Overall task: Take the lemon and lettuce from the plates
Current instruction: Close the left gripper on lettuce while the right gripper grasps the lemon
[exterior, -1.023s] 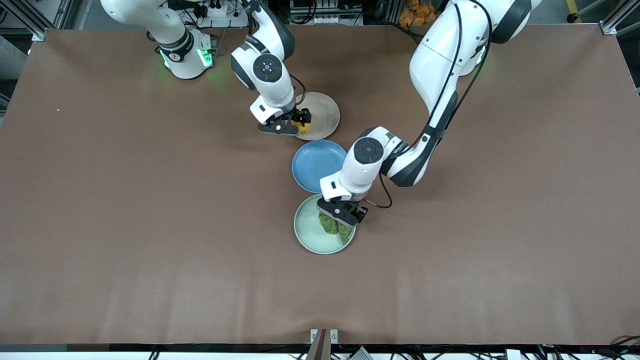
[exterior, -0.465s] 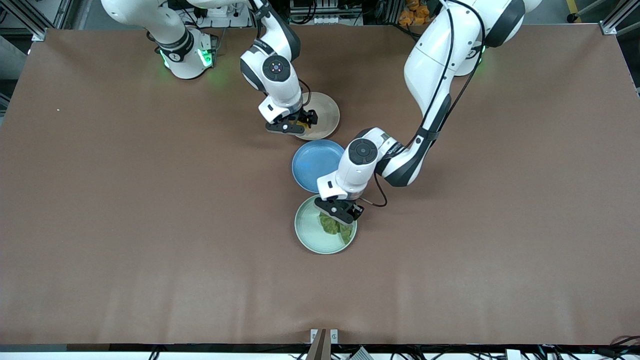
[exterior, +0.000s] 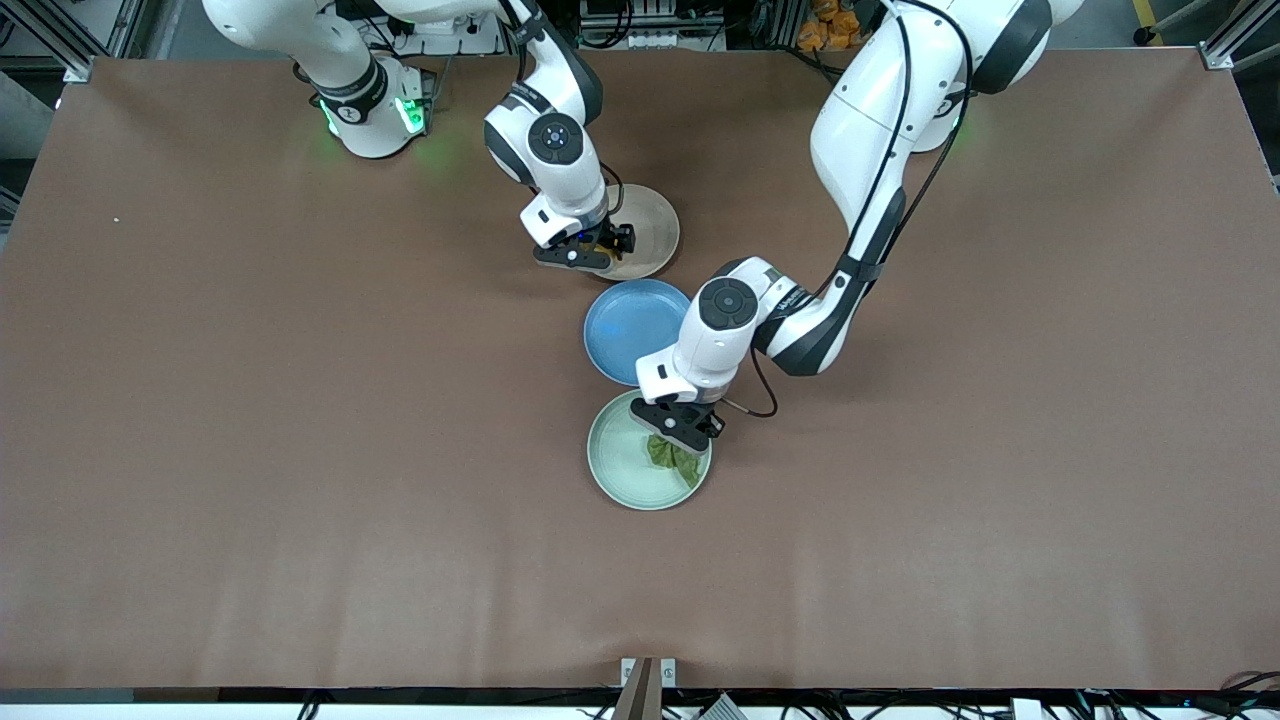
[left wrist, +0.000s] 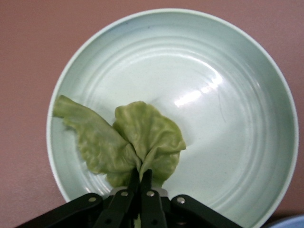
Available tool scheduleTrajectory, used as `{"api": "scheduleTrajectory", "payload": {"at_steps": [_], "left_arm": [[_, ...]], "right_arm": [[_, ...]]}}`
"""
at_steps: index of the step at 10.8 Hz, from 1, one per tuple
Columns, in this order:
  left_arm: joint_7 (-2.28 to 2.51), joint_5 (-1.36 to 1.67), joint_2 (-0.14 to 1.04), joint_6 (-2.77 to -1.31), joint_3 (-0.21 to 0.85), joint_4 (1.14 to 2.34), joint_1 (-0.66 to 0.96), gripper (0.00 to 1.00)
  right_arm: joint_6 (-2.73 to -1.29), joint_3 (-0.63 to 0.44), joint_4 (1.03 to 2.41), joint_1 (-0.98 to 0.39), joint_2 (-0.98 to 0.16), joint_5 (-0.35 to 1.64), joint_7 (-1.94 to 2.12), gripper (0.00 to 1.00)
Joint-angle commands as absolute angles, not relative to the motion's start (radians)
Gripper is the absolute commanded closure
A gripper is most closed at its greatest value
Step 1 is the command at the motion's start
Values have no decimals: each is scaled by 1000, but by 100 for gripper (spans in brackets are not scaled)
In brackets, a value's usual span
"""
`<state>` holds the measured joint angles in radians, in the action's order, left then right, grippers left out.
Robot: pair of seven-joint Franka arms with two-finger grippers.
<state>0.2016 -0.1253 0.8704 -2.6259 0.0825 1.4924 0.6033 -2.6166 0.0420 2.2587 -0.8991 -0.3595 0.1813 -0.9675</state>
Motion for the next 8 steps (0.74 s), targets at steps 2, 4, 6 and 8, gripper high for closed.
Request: {"api": "scheduleTrajectory", "payload": {"at_steps": [2, 4, 6, 8], "left_arm": [[233, -141, 712, -2365, 74, 1488, 585, 100], [227, -112, 602, -2184, 75, 1488, 551, 100], [216, -83, 508, -2062, 80, 1489, 488, 100], [193, -72, 445, -1959, 81, 1494, 398, 100]], "right_arm": [[-2657, 34, 2250, -917, -368, 198, -1011, 100], [-2649, 34, 2247, -914, -353, 198, -1011, 100], [-2642, 31, 2247, -908, -313, 198, -1012, 100], [-2623, 22, 2246, -894, -264, 196, -1013, 100]]}}
